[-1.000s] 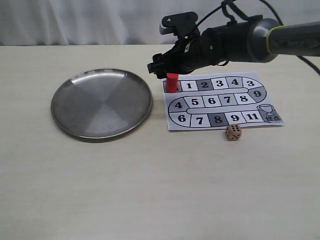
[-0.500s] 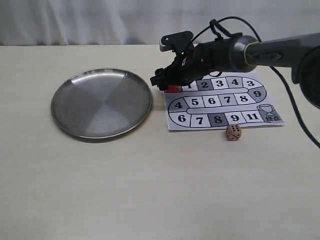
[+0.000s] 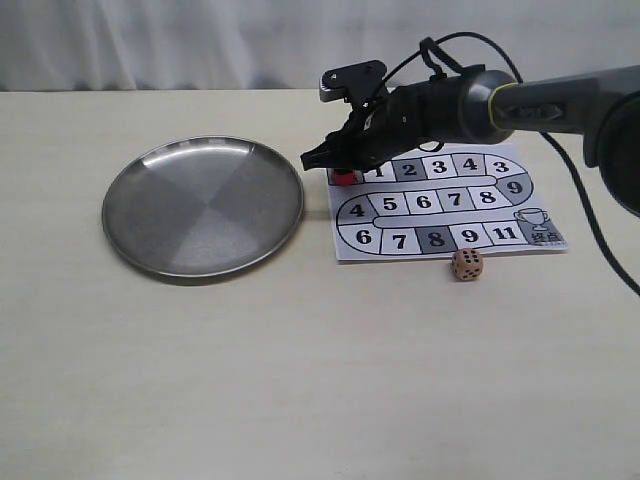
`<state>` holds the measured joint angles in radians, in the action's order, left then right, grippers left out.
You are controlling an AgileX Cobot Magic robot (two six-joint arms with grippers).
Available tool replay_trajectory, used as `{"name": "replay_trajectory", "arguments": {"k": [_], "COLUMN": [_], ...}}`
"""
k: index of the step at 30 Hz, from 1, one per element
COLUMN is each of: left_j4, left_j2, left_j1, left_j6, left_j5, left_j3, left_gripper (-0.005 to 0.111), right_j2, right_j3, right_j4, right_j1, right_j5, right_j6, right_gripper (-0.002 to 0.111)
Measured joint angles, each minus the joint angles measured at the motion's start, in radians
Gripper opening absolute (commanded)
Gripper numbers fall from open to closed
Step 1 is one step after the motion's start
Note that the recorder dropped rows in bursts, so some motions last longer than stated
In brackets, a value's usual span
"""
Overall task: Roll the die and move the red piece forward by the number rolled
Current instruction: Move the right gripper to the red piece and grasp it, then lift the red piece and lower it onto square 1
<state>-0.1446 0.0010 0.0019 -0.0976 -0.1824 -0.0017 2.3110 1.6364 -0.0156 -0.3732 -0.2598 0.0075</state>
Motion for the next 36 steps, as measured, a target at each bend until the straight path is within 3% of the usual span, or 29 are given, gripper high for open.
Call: {"name": "replay_trajectory", "arguments": {"k": [2,12,20,36], "left_j4": [0.0,0.0,0.0,0.0], "left_j2": [0.0,0.0,0.0,0.0], "left_j1": [0.0,0.0,0.0,0.0], "left_j6": [0.0,0.0,0.0,0.0], "left_j5": [0.0,0.0,0.0,0.0], "left_j3": [0.0,0.0,0.0,0.0], "left_gripper": [0.0,0.0,0.0,0.0], "right_j2": [0.0,-0.092,-0.19,0.007], "right_j3": [0.0,0.0,0.004,0.006], "right_j4": [0.0,0.002,0.002,0.002], "right_j1": [0.0,0.01,0.078,0.099], "right_j5": [0.0,-0.032,-0.035,-0.024], "right_j6": [0.0,0.0,0.0,-0.002], "right_gripper": [0.004,0.005,0.005,0.005]}}
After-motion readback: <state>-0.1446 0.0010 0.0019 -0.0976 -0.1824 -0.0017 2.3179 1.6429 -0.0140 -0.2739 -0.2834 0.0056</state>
